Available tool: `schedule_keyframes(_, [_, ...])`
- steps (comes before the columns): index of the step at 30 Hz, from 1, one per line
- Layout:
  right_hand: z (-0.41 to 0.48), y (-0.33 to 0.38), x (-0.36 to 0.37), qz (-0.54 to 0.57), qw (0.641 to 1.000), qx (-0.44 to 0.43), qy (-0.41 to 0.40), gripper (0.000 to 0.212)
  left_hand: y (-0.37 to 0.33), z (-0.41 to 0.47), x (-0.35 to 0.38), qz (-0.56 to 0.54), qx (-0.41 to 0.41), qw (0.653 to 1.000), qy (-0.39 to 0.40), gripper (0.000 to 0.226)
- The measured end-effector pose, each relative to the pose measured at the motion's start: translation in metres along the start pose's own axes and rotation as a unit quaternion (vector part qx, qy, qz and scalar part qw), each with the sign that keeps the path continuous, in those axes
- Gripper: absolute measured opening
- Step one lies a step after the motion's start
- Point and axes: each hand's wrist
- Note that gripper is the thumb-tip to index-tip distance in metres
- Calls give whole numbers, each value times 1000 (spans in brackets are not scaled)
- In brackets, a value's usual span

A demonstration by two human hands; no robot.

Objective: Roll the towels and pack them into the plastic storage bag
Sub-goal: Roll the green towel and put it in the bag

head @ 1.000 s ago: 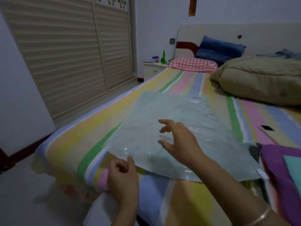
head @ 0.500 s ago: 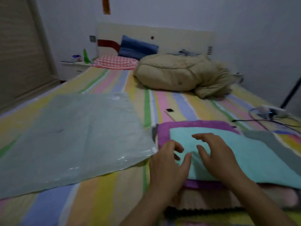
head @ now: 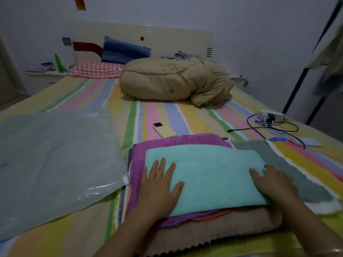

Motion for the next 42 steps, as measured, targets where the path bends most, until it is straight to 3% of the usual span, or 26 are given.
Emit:
schedule_keyframes(6, [4, -1, -8, -62, 998, 6, -21, 100, -3, -3, 2, 14, -10, 1000, -17, 106])
schedule_keyframes(9, [-1, 7, -15, -92, 993, -26, -75, 83, -3, -3, 3, 21, -13, 1000, -15, 104])
schedule_keyframes(12, [-23, 24, -30, -165, 972, -62, -156, 50, -5, -4, 2, 24, -12, 1000, -9, 103])
schedule_keyframes(15, [-57, 52, -47, -151, 958, -132, -203, 35, -4, -2, -3, 1, -6, 1000, -1, 90])
schedule_keyframes(17, [-86, 73, -54, -98, 959, -197, -177, 35, -1, 0, -10, -80, -8, 996, -30, 72])
schedule_keyframes(19, [-118, 96, -57, -53, 957, -255, -124, 37, 3, 0, -23, -237, -36, 964, -113, 42])
schedule_keyframes(21, [-146, 116, -54, -6, 945, -322, -56, 35, 11, 0, -35, -298, -73, 932, -194, 20])
schedule_keyframes(23, [-169, 129, -48, 49, 923, -380, 40, 33, 19, 0, -46, -320, -119, 909, -238, 22])
schedule_keyframes(25, [-183, 133, -38, 71, 897, -417, 128, 36, 25, 2, -54, -435, -173, 847, -249, 24])
schedule_keyframes(27, [-185, 131, -28, 82, 874, -444, 180, 33, 31, 4, -55, -524, -226, 793, -211, 22])
schedule_keyframes(29, [-177, 127, -20, 119, 867, -448, 184, 25, 35, 6, -51, -537, -242, 788, -181, 21])
schedule_keyframes(31, [-162, 120, -16, 168, 875, -431, 144, 20, 37, 7, -49, -530, -238, 793, -183, 20])
schedule_keyframes(33, [-144, 113, -14, 177, 887, -422, 69, 21, 38, 7, -48, -485, -214, 828, -182, 24])
schedule_keyframes(36, [-127, 101, -9, 69, 909, -408, -36, 38, 40, 8, -46, -407, -167, 879, -184, 41])
schedule_keyframes(39, [-117, 91, 2, -49, 929, -367, -25, 57, 42, 6, -46, -382, -155, 889, -197, 39])
schedule_keyframes(42, [-113, 85, 15, -82, 937, -338, 17, 65, 44, 2, -44, -371, -165, 893, -195, 36])
Point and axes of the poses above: each hand's wrist, its own z-axis towards the middle knuckle, its own x-axis out of the palm, y = z × x, and after that the axes turned 14 degrees about x, right-handed
